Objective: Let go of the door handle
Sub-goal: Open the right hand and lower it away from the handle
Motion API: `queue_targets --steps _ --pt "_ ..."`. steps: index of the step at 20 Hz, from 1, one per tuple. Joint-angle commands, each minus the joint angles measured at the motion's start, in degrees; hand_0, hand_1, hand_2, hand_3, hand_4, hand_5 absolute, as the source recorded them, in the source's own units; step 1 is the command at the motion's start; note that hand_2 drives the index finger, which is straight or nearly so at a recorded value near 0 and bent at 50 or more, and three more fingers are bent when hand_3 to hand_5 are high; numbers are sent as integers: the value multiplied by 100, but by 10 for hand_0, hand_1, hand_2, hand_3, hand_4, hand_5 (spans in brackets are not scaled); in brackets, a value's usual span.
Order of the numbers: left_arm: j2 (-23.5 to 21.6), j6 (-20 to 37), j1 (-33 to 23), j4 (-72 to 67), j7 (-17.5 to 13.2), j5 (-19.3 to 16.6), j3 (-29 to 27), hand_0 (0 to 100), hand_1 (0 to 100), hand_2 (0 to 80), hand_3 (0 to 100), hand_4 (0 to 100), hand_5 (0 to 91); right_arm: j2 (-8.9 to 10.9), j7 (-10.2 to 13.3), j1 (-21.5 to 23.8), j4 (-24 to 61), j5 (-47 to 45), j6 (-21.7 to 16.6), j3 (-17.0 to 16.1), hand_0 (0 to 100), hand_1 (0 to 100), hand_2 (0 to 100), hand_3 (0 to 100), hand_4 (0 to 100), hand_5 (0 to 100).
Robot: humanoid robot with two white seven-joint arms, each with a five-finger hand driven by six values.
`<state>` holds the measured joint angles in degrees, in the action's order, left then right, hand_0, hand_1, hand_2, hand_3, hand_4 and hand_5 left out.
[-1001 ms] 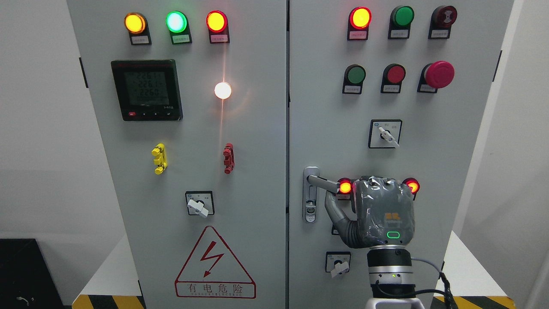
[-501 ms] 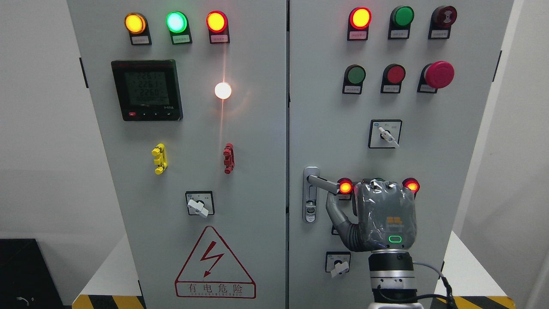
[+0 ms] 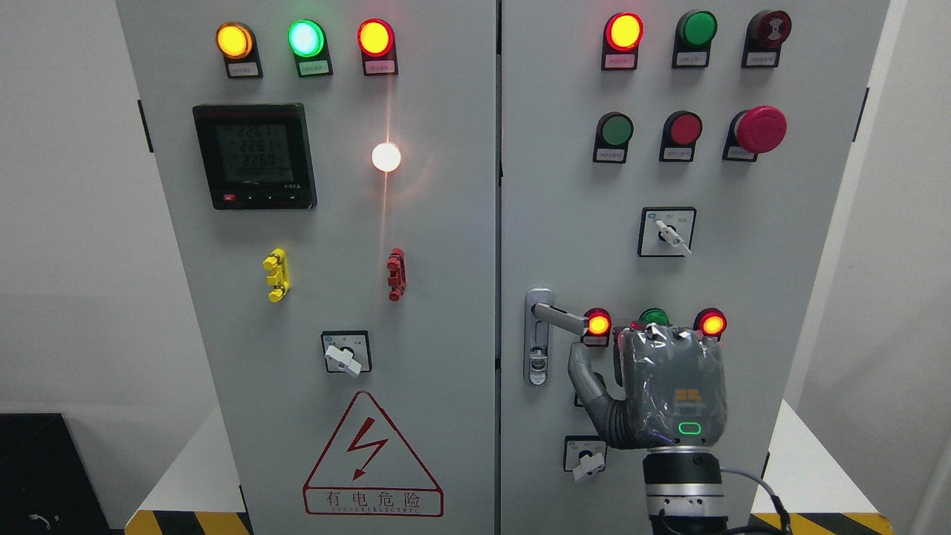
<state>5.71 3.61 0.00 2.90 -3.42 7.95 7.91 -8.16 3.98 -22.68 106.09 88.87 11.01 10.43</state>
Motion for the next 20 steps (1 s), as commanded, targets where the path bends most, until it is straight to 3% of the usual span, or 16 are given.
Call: queue_targets --steps 1,5,11,15,17,19,20 --pt "0 -1 -114 0 0 -4 0 120 556 0 0 0 0 17 7 237 324 -10 -63 -6 495 280 965 1000 1000 1000" --pt "0 -1 -114 0 0 5 0 120 556 0 0 0 0 25 15 518 517 -19 -212 -6 492 275 921 1000 1000 1000" --pt "0 -1 -114 0 0 -4 0 120 556 0 0 0 0 43 7 1080 860 -37 -423 -32 483 253 737 1000 937 974" --pt "0 -1 -114 0 0 -4 0 120 556 0 0 0 0 61 15 1494 1150 -527 -870 -391 475 250 529 735 741 751" --pt "0 -1 -114 0 0 -4 0 120 556 0 0 0 0 61 33 1616 1186 -739 -1318 -733 468 249 471 627 656 649" --pt "0 -1 -114 0 0 5 0 120 556 0 0 0 0 52 199 1740 1238 -845 -1862 -1146 457 251 397 497 487 469" --pt "0 -1 -114 0 0 -4 0 120 556 0 0 0 0 43 261 1740 1239 -941 -2170 -1348 454 252 387 471 459 430"
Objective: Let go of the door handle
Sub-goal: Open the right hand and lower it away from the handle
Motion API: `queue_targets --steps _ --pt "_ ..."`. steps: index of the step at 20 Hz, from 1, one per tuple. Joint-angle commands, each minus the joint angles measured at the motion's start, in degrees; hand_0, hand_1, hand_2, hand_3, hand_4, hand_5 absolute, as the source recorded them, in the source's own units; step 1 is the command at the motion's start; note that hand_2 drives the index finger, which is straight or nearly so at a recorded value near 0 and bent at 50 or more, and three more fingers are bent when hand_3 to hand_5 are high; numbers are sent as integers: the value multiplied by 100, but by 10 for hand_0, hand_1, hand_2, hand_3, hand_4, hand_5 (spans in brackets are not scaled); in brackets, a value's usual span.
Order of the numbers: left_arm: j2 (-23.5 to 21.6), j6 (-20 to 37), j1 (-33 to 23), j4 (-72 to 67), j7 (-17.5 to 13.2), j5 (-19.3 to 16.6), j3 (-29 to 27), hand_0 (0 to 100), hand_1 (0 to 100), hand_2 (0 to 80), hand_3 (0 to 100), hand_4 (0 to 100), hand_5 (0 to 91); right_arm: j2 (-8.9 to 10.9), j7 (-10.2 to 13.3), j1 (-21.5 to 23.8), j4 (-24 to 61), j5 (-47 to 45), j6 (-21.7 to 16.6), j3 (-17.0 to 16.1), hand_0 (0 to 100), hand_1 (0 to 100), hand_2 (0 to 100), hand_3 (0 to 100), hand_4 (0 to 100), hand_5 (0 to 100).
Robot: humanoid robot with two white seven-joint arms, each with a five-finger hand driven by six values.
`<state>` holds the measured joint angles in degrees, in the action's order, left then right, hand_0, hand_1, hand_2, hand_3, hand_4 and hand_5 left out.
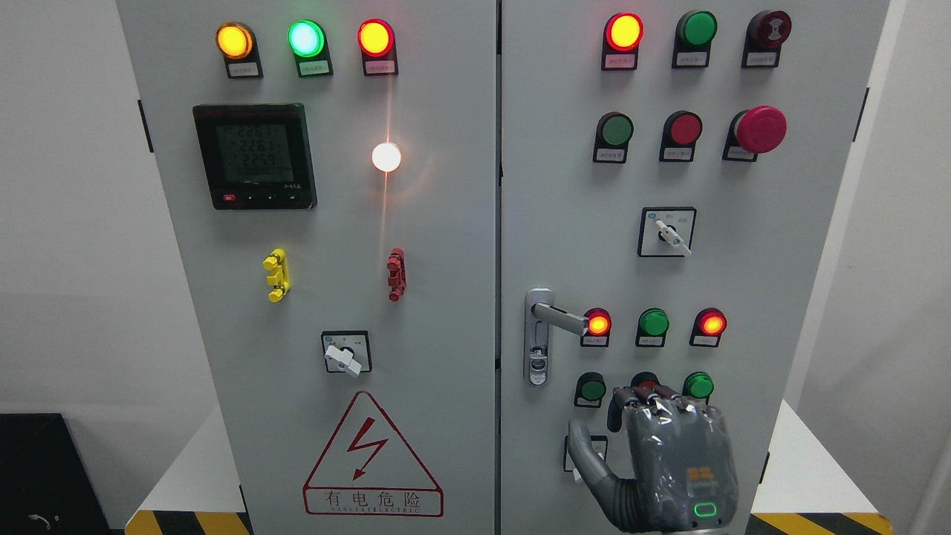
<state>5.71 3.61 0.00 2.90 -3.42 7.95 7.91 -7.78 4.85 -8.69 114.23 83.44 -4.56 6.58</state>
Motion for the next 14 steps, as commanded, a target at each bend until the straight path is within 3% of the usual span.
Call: queue_targets --steps 1,4,9,11,14 --pt "0 -1 -114 0 0 -4 0 120 556 0 0 0 0 5 209 342 425 -564 -929 -1148 450 251 362 418 396 362" --pt "0 -1 -114 0 0 -4 -8 120 556 0 0 0 0 -4 200 342 425 -1083 -1477 -1361 445 240 291 309 276 254" --pt "0 -1 -114 0 0 -4 0 120 556 0 0 0 0 -4 174 272 425 -1251 -1460 -1387 440 232 178 160 170 163" --pt "0 -1 -114 0 0 -4 0 120 556 0 0 0 0 -4 183 271 416 -1408 -1468 -1396 441 229 86 78 84 83" --pt "0 -1 -114 0 0 5 0 120 556 0 0 0 0 -13 174 254 425 -1629 -1460 -1405 445 206 37 22 21 0"
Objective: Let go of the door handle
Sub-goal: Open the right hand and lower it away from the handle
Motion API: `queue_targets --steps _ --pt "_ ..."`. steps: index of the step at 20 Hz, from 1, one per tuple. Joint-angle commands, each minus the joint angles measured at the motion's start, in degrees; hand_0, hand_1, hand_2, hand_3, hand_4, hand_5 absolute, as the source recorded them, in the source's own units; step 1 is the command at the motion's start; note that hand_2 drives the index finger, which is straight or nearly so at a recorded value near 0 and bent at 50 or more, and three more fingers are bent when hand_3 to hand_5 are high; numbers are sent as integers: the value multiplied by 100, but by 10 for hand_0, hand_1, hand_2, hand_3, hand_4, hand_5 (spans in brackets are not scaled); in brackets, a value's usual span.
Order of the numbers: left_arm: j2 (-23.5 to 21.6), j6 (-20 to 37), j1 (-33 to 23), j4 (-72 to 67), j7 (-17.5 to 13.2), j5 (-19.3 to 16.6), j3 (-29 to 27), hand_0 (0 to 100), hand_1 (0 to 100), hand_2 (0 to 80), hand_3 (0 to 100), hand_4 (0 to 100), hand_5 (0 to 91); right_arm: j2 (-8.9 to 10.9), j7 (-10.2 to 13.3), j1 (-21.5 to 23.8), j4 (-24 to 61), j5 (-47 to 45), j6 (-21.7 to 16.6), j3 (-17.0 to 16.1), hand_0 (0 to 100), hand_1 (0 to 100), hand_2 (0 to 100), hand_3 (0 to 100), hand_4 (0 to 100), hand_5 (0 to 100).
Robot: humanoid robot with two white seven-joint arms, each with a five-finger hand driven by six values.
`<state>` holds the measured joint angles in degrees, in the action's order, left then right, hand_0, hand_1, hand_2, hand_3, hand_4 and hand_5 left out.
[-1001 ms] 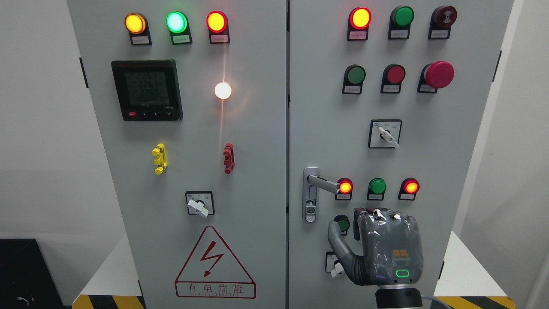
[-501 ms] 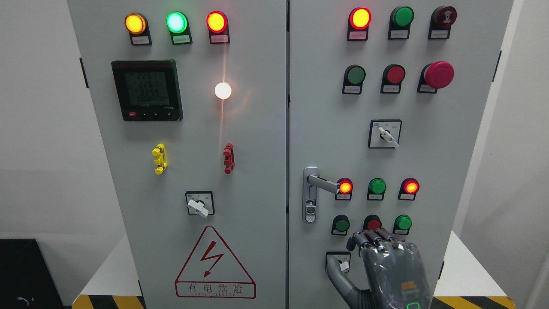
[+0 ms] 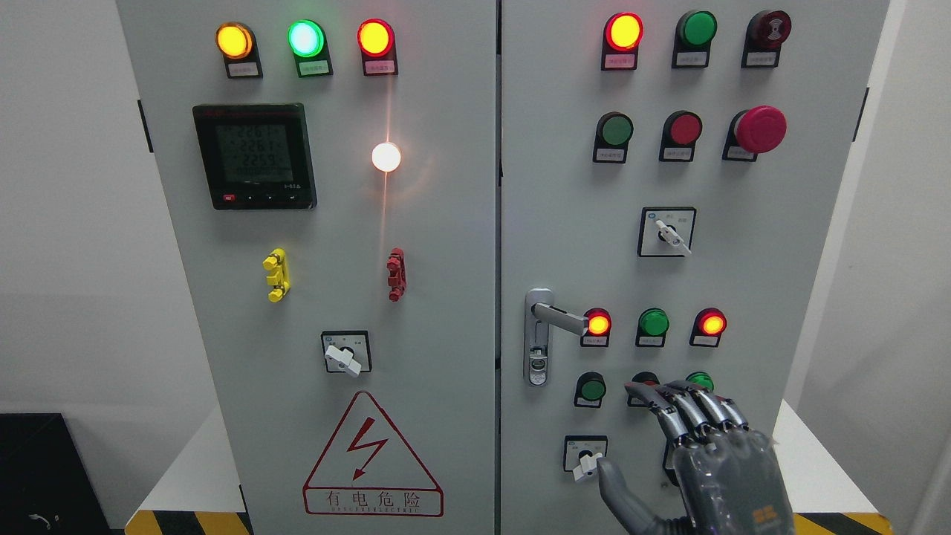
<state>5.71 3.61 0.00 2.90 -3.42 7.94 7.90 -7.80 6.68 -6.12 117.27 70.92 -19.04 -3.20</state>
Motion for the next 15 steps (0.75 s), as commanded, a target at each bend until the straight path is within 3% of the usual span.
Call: queue_targets --steps 1,7,10,15 --pt "0 -1 -114 0 0 6 1 120 556 0 0 0 0 -11 -35 -55 120 -395 -3 -435 445 206 34 20 16 0" --pt "0 -1 -114 0 0 6 1 120 556 0 0 0 0 -19 -71 -354 50 -395 6 -515 443 205 37 31 15 0" --pt "0 -1 -114 0 0 6 -8 120 556 0 0 0 0 -19 -333 -477 6 -404 6 -515 442 207 41 34 17 0" --pt "0 -1 -114 0 0 6 -8 120 556 0 0 0 0 -19 -343 -495 15 -404 15 -541 437 211 43 30 10 0"
